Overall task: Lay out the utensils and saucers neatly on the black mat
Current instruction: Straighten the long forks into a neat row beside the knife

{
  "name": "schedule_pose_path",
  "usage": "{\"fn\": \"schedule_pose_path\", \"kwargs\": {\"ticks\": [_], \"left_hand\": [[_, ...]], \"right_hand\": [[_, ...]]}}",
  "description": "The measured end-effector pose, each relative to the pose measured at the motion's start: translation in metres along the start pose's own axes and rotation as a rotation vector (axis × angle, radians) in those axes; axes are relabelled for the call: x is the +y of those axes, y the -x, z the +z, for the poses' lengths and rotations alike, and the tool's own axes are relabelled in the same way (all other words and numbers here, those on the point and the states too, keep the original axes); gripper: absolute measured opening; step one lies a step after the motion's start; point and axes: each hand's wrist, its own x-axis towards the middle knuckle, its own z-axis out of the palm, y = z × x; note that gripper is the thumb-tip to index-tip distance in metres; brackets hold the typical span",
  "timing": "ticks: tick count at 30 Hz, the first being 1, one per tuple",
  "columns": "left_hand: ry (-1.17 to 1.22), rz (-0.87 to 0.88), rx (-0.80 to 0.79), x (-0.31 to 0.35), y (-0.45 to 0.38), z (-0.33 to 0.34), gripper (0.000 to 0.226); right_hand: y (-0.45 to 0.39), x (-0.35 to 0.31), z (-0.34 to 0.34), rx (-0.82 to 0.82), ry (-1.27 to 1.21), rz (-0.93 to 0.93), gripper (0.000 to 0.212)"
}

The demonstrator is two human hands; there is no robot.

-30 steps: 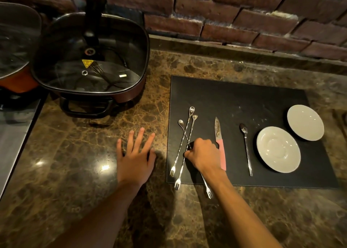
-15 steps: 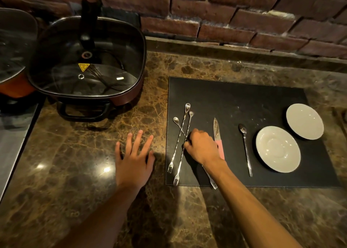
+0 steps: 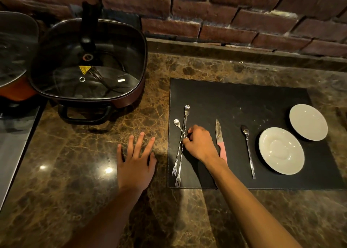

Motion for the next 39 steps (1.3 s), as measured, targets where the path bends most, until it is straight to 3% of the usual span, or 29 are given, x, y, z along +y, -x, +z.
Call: {"fn": "schedule_pose_path", "kwargs": {"ticks": [8, 21, 29, 39], "left_hand": [[0.007, -0.005, -0.038, 0.002, 0.0, -0.006, 0.055], [0.009, -0.003, -0.047, 0.003, 0.0, -0.01, 0.055], [0.006, 0.002, -0.059, 0.002, -0.001, -0.009, 0.055], [0.014, 0.015, -0.012, 0.001, 0.0, -0.006, 0.055]], "right_hand": [[0.004, -0.003, 0.007, 0.004, 0.223, -0.129, 0.026], [-0.022, -0.015, -0.005, -0.109, 0.24, -0.028, 0.044], [-0.022, -0.017, -0.009, -0.051, 0.185, 0.023, 0.047], [-0.032, 0.017, -0.032, 0.004, -0.078, 0.124, 0.038]]}}
